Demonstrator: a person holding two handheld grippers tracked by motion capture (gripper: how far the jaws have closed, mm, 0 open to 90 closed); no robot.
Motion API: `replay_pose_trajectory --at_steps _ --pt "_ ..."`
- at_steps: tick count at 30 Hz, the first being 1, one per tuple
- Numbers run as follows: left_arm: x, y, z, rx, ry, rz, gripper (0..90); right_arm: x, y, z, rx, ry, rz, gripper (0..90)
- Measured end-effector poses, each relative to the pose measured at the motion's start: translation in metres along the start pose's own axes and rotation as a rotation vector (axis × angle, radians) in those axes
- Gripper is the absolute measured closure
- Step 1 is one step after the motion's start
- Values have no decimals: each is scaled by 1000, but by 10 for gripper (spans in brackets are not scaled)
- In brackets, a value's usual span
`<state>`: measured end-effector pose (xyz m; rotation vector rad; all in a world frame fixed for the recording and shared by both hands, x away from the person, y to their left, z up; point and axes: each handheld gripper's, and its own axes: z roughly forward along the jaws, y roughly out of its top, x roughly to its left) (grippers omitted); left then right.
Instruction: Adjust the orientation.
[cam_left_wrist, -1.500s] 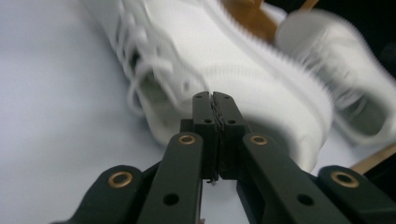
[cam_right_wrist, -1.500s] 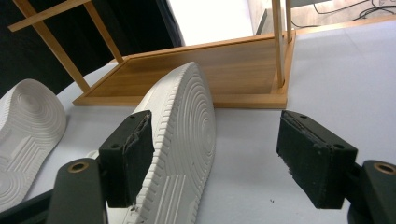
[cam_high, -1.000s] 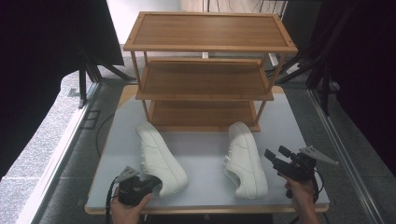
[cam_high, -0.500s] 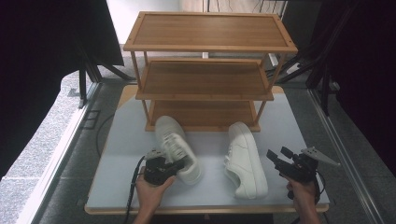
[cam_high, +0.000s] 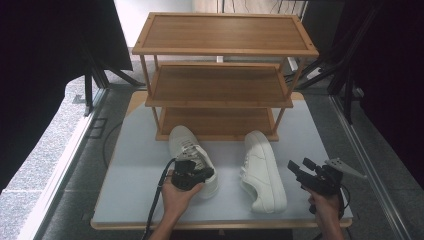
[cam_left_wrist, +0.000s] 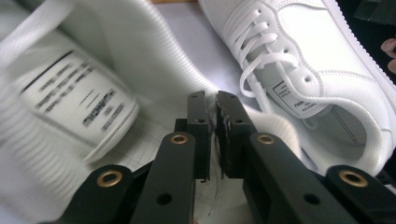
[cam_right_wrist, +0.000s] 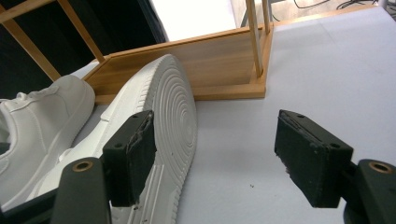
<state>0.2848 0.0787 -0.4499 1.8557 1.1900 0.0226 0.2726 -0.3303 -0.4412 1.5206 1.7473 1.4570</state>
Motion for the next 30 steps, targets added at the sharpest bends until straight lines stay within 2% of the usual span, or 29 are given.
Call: replay_pose_trajectory --at_steps 2,3,5,6,12,17,20,23,25,27,30 --pt "6 -3 -4 11 26 -15 843 0 0 0 3 -2 1 290" --pt "10 -4 -5 29 47 -10 852 0 -1 1 4 -4 4 291" --pt "14 -8 -8 17 21 -14 899 1 -1 1 7 -4 4 291" --pt "13 -9 -11 26 35 2 900 2 -1 1 11 -4 0 291" --pt "16 -12 -17 54 44 19 900 1 -1 0 16 -8 1 291" --pt "21 -19 -30 99 60 19 900 -2 -1 -2 9 -14 14 292" --pt "29 -26 -40 121 70 12 900 -5 -1 -4 5 -20 23 292" --pt "42 -35 -54 140 77 -10 900 -5 -1 -4 4 -22 23 293" --pt "52 -41 -63 119 97 -30 900 -4 -1 -4 5 -23 23 294" --pt "62 -43 -73 90 89 -56 898 -3 -1 -1 11 -24 22 294" --pt "63 -42 -73 91 94 -48 893 -1 -3 3 22 -22 16 294"
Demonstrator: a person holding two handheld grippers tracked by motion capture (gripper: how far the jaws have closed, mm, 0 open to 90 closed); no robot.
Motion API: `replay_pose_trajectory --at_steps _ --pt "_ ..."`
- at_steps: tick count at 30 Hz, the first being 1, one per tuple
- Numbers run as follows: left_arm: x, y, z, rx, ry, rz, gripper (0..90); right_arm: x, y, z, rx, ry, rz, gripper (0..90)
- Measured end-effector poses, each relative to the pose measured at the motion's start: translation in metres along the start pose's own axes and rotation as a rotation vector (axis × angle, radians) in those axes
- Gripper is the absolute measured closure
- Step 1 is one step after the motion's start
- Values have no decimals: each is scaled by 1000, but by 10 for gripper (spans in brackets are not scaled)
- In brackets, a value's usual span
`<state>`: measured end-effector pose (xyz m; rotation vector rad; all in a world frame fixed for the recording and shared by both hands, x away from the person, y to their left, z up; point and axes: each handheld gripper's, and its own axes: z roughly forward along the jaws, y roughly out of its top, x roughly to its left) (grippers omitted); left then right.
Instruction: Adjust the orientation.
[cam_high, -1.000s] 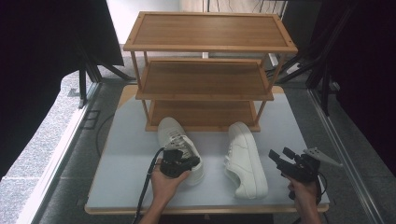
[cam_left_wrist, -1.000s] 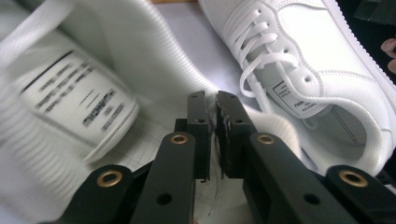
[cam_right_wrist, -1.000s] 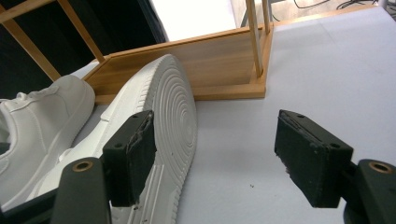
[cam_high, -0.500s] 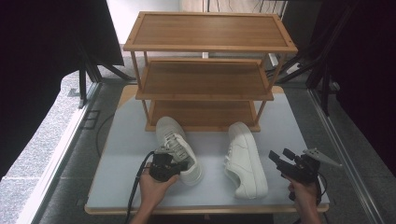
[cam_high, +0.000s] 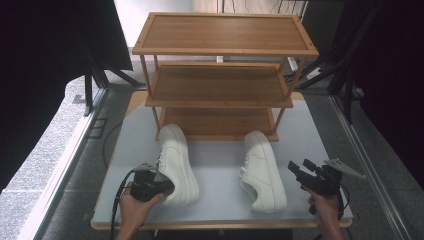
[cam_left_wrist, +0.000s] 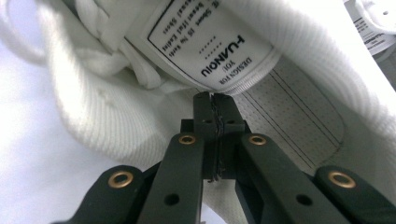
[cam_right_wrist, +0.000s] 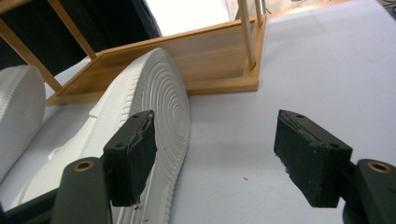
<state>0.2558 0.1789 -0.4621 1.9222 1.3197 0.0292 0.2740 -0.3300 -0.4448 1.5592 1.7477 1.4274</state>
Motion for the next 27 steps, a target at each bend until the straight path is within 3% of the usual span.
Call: replay_pose_trajectory --at_steps 6,20,27 --pt "-7 8 8 -8 -13 20 899 2 -3 3 18 1 -13 293" --pt "-17 22 7 22 8 70 900 -5 -2 -1 3 -12 9 294" --pt "-21 31 8 70 30 112 900 -6 -2 0 4 -10 10 294"
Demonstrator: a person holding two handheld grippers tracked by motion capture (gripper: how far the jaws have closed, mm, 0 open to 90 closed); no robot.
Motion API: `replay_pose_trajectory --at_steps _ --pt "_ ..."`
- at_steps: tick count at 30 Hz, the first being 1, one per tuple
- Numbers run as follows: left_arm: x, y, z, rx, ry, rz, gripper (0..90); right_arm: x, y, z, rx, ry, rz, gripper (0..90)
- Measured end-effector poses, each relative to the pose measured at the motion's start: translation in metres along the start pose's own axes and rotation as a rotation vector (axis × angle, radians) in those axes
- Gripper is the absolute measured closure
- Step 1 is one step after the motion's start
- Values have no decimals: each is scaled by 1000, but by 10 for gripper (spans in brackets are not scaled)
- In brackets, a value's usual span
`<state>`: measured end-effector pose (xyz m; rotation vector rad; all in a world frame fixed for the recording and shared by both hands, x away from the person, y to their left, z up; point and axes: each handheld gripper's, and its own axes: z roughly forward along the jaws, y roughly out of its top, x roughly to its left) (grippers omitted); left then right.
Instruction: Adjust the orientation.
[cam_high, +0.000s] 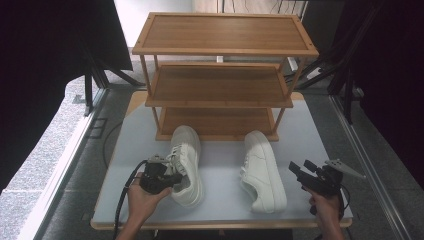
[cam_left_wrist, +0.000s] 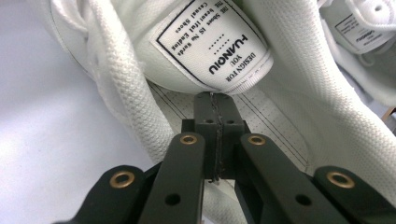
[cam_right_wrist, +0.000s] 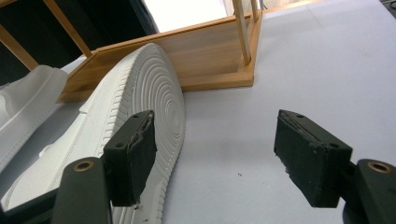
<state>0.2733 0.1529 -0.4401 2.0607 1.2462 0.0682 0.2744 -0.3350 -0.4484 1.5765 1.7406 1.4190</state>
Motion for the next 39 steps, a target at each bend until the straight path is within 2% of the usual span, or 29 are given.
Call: replay_pose_trajectory --at_steps 7,12,15,18,19,20,21,22,23,25,26,27,28,29,31,34,38,39 --pt "11 4 -12 76 52 29 900 -4 0 -2 -6 -6 11 295" --pt "31 6 -33 29 88 -26 900 -2 1 -1 -4 -1 9 296" --pt "42 5 -38 13 94 -57 900 0 1 0 -2 1 4 296" --pt "46 4 -39 0 89 -70 893 0 0 0 1 1 5 295" --pt "45 4 -39 -7 90 -73 884 0 0 0 2 0 6 296" --pt "43 4 -39 -14 85 -71 835 0 0 0 0 0 7 296" --pt "41 3 -39 -20 84 -68 835 0 0 0 0 0 7 296" --pt "36 3 -40 -33 79 -51 809 0 0 -1 -2 1 8 296" --pt "32 3 -43 -62 56 -38 782 0 0 -1 -2 2 9 296" --pt "25 4 -50 -130 -34 -32 721 1 0 -2 -14 5 12 306" --pt "20 5 -53 -158 -35 -20 714 1 0 -3 -24 6 12 315" --pt "16 6 -56 -183 -76 -22 644 2 1 -4 -29 8 10 322" --pt "12 7 -57 -208 -124 -25 606 4 1 -6 -36 11 3 333" --pt "8 6 -57 -231 -151 -22 584 6 2 -7 -42 13 -7 342" --pt "-2 4 -53 -249 -151 -6 535 10 3 -10 -55 19 -22 375" --pt "-10 -7 -46 -277 -128 -1 499 18 5 -13 -74 39 -44 402" --pt "-9 -24 -43 -315 -116 -19 487 37 6 -19 -78 73 -96 483" --pt "-7 -25 -43 -312 -115 -27 486 42 6 -20 -77 83 -109 497"
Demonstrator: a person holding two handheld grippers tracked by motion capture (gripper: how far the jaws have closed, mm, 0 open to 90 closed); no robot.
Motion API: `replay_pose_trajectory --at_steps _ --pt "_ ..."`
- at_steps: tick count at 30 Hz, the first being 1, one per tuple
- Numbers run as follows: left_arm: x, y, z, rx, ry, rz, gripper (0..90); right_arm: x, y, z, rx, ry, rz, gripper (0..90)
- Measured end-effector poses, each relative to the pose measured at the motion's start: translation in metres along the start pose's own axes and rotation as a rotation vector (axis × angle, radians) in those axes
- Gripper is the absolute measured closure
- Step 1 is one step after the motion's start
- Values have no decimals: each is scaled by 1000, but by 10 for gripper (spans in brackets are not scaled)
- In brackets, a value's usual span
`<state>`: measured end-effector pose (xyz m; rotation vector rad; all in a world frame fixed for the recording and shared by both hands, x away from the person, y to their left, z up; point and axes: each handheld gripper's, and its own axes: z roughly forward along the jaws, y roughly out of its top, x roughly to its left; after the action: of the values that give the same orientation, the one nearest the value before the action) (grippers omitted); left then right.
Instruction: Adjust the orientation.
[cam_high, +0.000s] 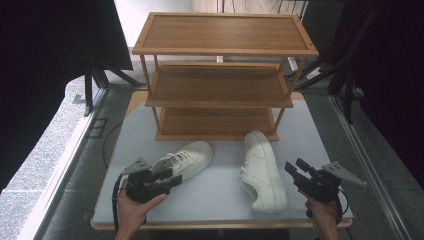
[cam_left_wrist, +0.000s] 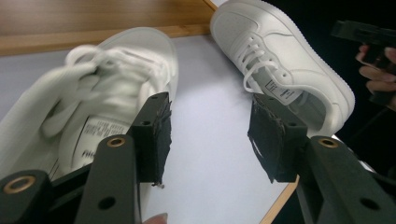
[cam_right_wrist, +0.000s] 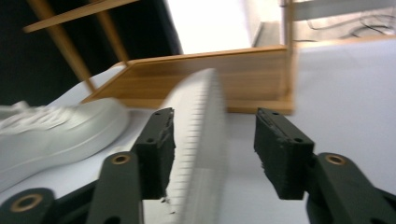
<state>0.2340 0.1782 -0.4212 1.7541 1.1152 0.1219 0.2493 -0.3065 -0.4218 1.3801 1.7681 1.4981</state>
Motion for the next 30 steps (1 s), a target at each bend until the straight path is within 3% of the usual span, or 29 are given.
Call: replay_pose_trajectory --at_steps 2,5,9,14,19,24,27,30 --pt "4 2 -3 7 -12 14 476 12 2 0 13 30 -52 529" --pt "8 5 -11 -28 2 13 453 32 5 0 38 83 -124 580" --pt "12 5 -9 -26 25 20 447 54 4 -2 88 132 -201 684" --pt "18 2 -4 -11 31 -1 445 76 -7 3 167 135 -271 826" --pt "18 0 -8 -26 41 -13 445 87 -16 5 205 160 -296 878" --pt "6 1 -11 -19 32 4 445 103 -35 23 304 202 -364 887" --pt "1 4 -13 -37 22 7 445 107 -46 27 349 191 -397 889" --pt "4 1 -9 -19 31 -4 445 106 -51 30 371 159 -423 897"
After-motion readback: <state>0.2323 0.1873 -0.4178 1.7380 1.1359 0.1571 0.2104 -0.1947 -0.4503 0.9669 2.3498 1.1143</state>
